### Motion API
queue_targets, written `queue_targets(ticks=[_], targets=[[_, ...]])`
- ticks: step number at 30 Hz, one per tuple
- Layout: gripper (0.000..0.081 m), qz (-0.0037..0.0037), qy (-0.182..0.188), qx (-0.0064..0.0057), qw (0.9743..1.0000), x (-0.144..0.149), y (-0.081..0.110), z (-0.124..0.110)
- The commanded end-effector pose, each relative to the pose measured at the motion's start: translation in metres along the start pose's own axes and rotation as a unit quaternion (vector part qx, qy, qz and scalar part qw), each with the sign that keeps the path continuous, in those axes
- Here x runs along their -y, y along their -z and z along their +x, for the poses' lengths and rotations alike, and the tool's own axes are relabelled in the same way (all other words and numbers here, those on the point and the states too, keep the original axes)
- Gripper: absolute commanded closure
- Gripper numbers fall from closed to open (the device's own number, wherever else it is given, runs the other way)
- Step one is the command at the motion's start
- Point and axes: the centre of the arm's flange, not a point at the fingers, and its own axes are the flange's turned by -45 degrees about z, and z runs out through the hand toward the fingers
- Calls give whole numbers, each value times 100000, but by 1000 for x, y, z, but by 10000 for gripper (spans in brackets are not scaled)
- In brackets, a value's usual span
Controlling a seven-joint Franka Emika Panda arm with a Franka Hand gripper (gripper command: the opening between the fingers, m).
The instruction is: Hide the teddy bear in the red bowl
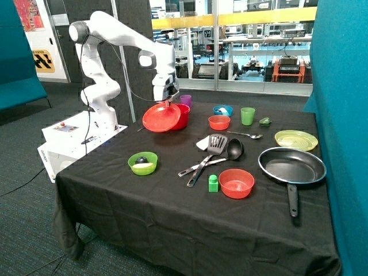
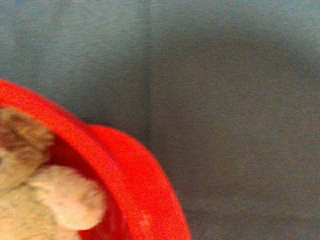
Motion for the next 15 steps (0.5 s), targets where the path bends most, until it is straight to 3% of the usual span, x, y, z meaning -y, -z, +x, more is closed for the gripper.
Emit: queue_targets(ticks=[1,15], targets=[[808,183,4198,-137,99912,41,8,2],[808,177,8145,-144,99667,84,14,3]])
